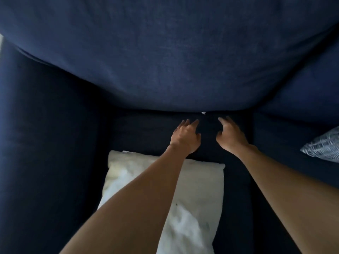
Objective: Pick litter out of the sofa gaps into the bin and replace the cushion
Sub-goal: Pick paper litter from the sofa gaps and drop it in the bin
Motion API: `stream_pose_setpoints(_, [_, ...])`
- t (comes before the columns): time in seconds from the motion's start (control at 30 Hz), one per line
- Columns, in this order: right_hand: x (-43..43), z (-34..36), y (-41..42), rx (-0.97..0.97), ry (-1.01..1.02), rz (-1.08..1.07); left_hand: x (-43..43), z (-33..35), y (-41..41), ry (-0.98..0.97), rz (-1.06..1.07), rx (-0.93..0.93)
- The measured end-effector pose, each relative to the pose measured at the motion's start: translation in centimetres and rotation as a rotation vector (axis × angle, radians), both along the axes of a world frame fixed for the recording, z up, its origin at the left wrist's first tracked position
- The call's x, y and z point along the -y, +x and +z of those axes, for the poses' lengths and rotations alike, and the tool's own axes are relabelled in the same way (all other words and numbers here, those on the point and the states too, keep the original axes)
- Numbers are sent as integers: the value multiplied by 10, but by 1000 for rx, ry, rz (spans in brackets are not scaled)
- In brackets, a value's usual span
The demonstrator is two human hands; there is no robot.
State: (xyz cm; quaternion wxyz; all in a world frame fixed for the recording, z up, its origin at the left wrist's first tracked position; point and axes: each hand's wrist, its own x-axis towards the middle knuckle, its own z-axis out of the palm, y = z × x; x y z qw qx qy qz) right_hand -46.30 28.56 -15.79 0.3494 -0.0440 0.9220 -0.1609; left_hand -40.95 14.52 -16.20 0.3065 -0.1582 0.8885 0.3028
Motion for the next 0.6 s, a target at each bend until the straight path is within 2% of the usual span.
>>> stream_pose_setpoints(0.17, [-9, -36, -31, -2, -55, 24, -11, -33, -36, 24, -104, -50])
stream_pose_setpoints(0.3, [-12, -56, -47, 64, -75, 73, -15, -48, -54, 41, -159, 51])
stream_pose_setpoints(0.6, [-5, -74, -67, 93, 88, 96, -23, -58, -78, -87, -257, 187])
